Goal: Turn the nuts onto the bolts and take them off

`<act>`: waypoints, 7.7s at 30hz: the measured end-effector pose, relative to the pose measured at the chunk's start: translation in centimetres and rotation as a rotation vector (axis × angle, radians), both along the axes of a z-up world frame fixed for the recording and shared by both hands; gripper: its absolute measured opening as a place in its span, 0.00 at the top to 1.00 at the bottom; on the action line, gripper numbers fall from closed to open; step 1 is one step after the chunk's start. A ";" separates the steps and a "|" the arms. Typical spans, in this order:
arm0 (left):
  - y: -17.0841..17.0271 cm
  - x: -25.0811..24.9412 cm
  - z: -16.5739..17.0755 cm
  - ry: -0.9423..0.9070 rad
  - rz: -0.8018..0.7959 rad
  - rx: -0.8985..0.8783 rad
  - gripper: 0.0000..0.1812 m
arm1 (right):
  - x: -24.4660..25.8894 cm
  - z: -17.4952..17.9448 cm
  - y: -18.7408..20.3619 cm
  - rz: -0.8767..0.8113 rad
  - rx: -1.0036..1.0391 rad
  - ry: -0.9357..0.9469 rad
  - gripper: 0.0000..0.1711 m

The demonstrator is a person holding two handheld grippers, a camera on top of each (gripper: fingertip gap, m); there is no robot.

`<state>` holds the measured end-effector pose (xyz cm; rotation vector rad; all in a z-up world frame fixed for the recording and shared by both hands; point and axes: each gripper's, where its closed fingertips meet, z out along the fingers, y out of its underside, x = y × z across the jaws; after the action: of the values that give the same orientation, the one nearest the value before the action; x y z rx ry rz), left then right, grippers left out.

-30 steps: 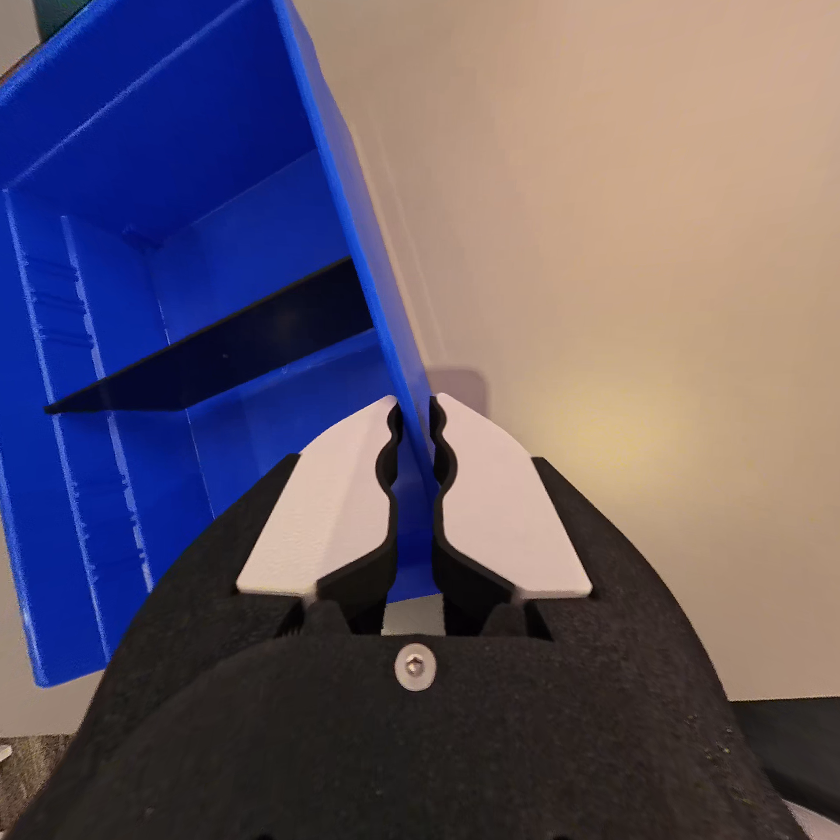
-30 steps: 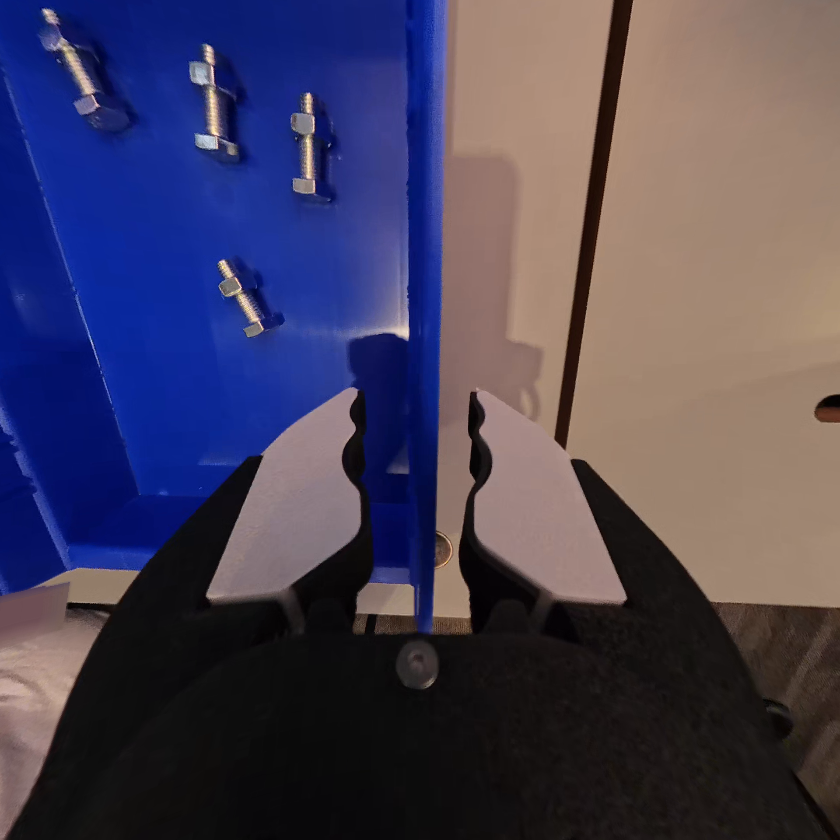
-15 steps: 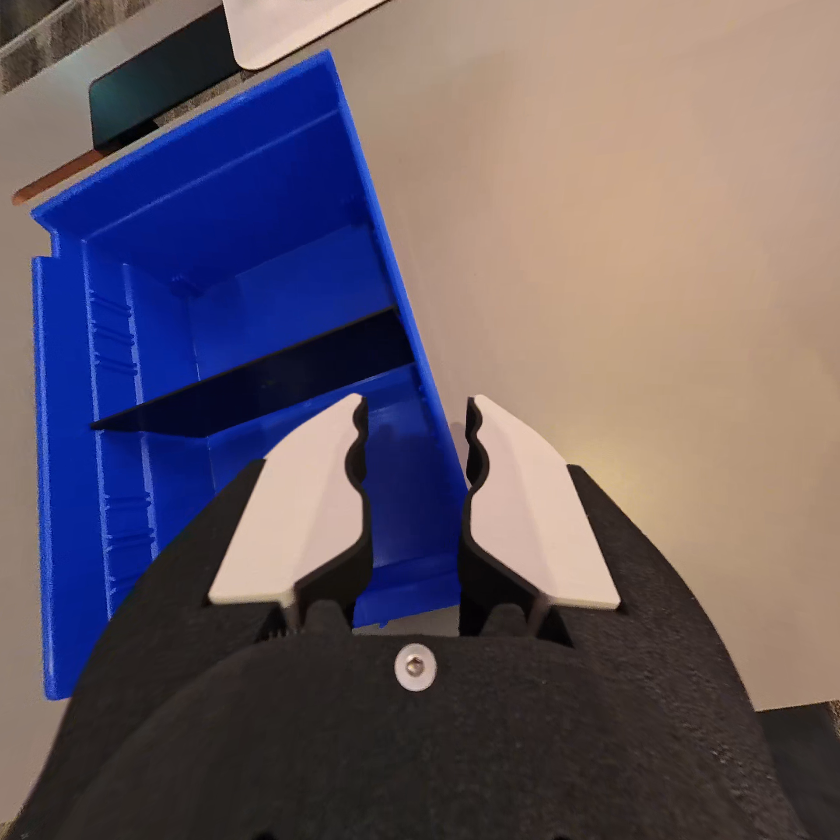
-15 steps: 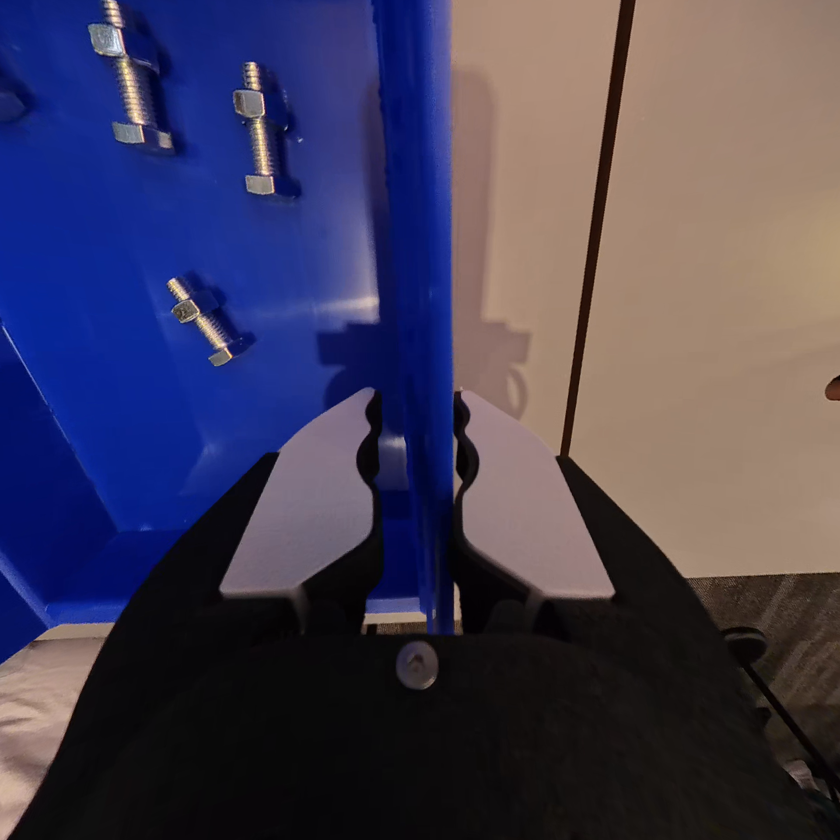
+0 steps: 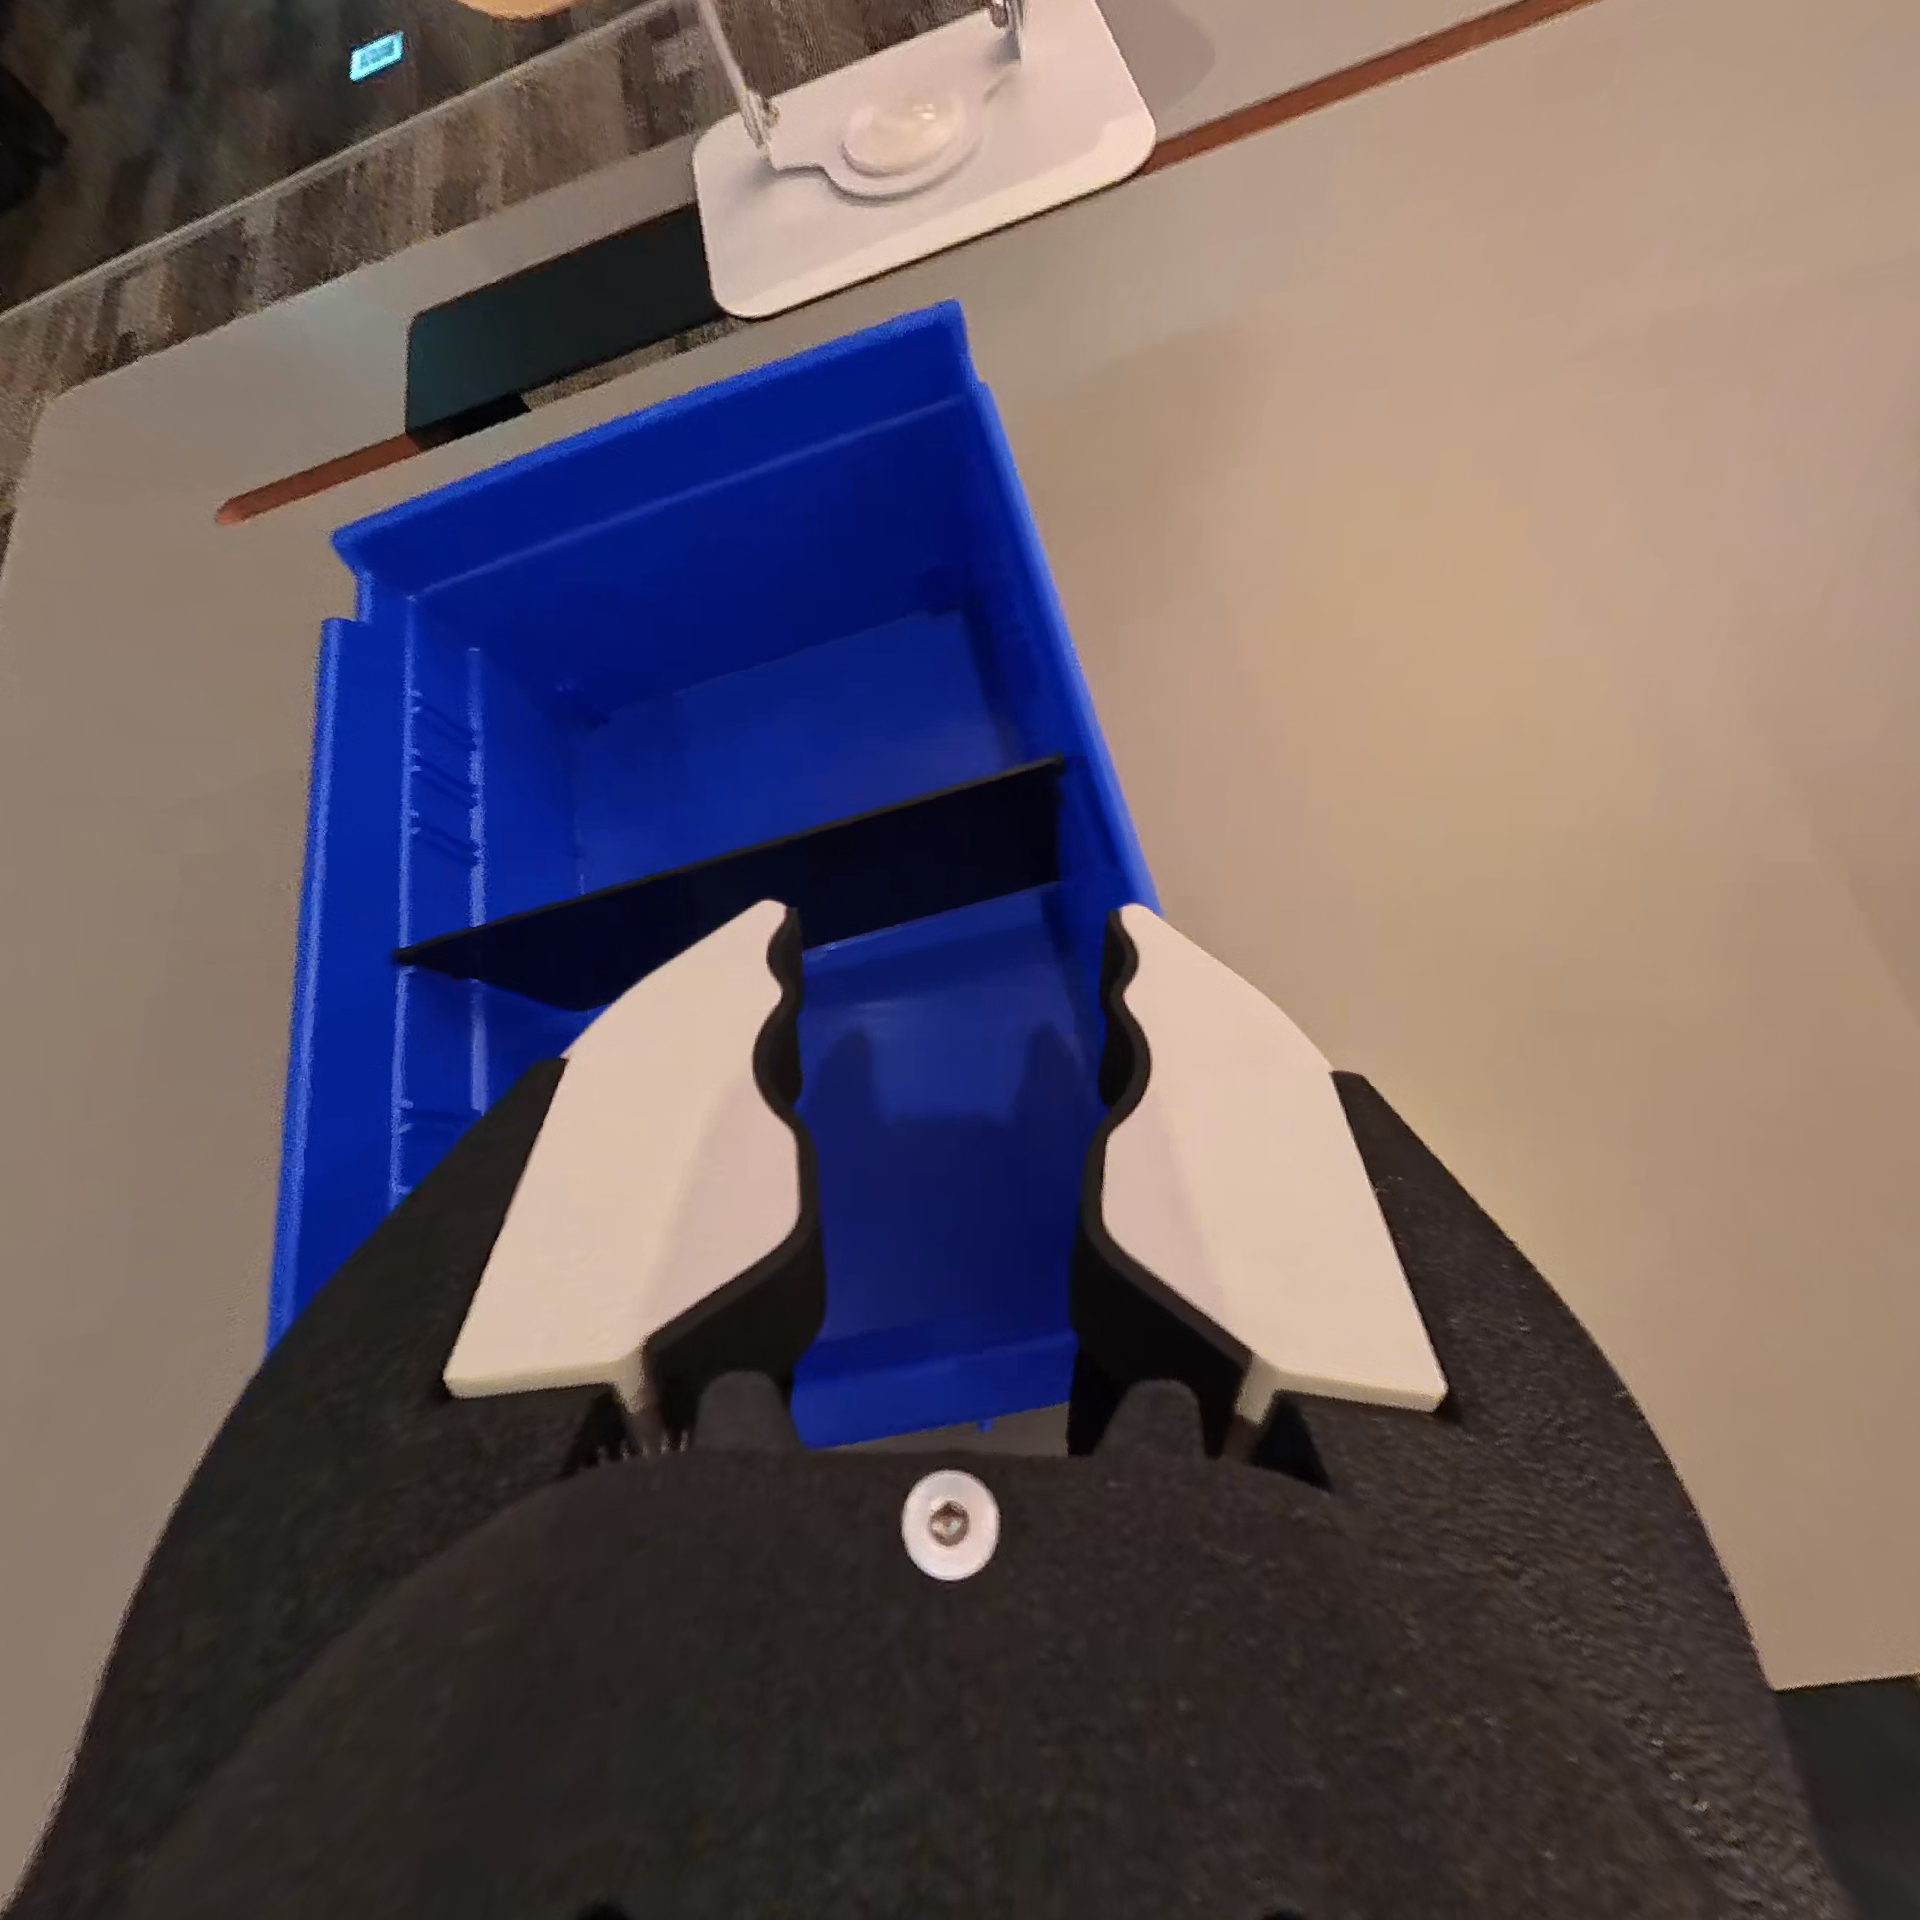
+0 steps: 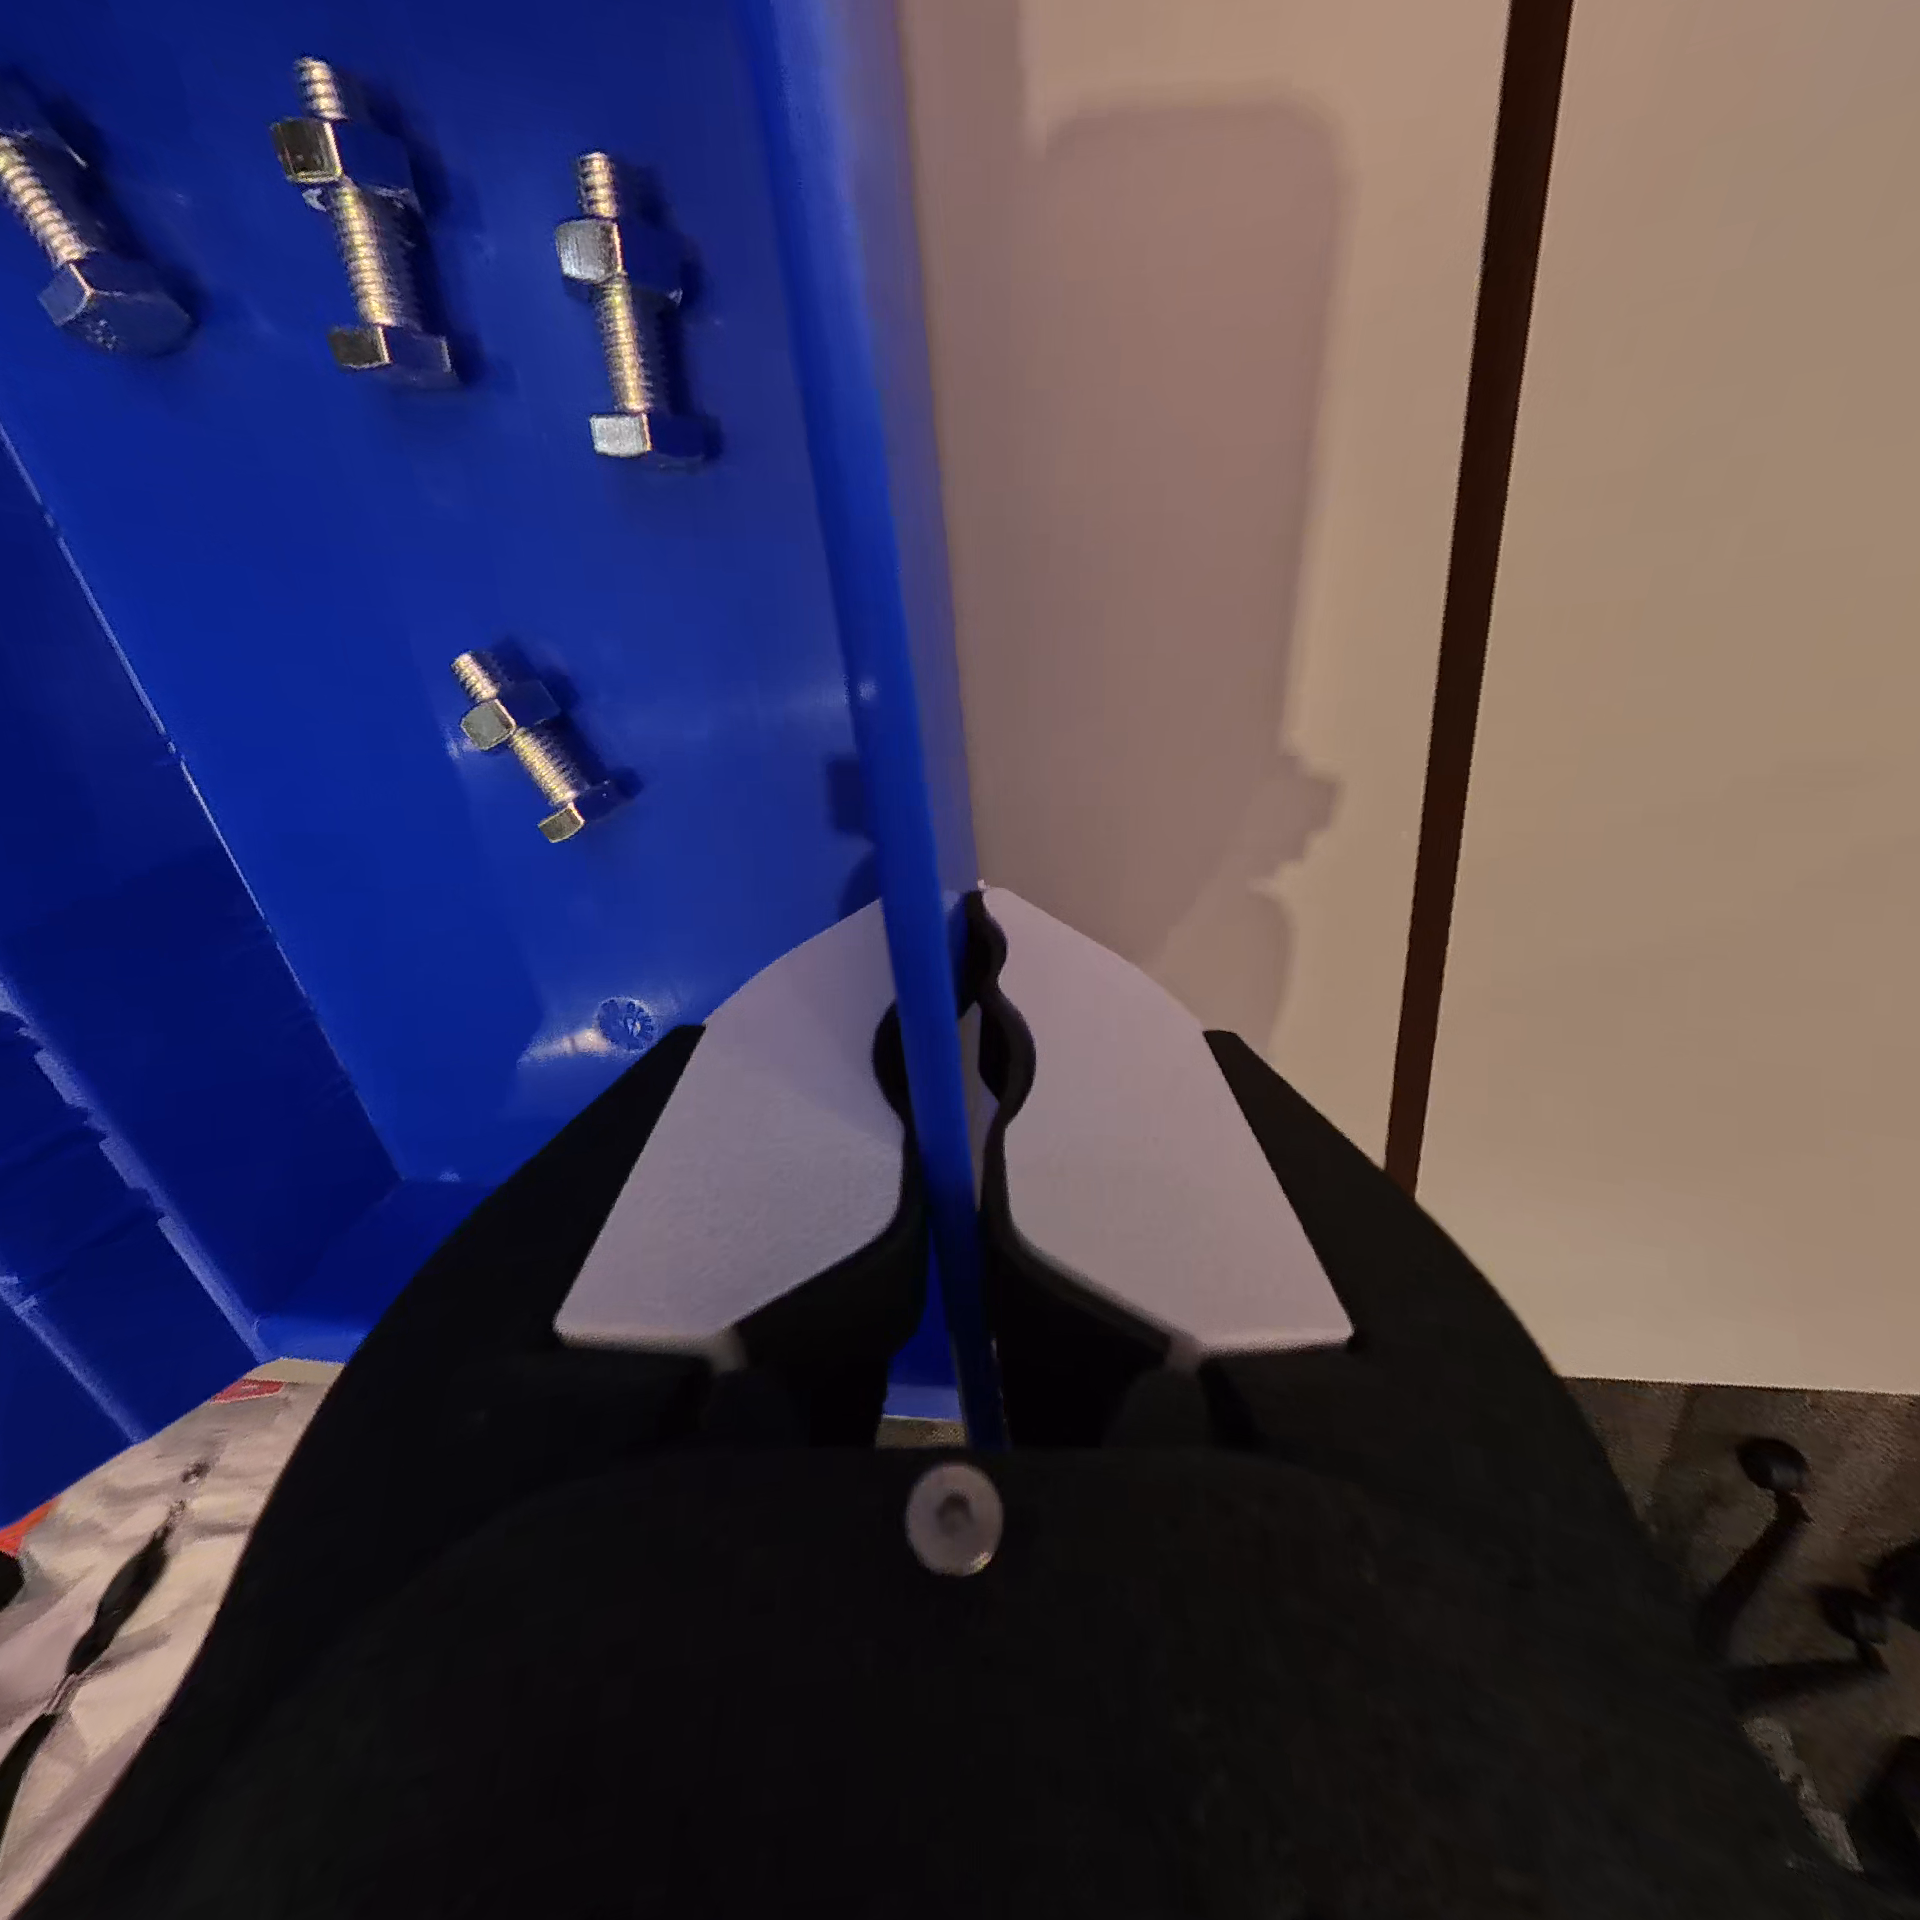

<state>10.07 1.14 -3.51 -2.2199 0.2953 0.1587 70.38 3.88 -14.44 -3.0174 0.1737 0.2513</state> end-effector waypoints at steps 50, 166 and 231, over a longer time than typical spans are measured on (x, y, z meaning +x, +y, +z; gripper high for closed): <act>-22.3 -48.5 -1.6 0.026 0.601 0.163 0.74 | -72.0 14.3 4.2 0.381 0.061 0.193 0.97; -1.2 -36.9 -7.9 -0.043 0.095 -0.299 0.95 | -33.3 2.7 4.2 0.313 0.113 -0.057 0.97; -1.7 -43.5 -7.6 -0.048 0.057 -0.289 0.94 | 1.2 2.6 7.3 0.377 0.179 -0.107 0.95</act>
<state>-33.43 -0.58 -11.14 -2.5163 0.2409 0.0973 71.57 11.18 -11.85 -2.8511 -0.4074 0.1259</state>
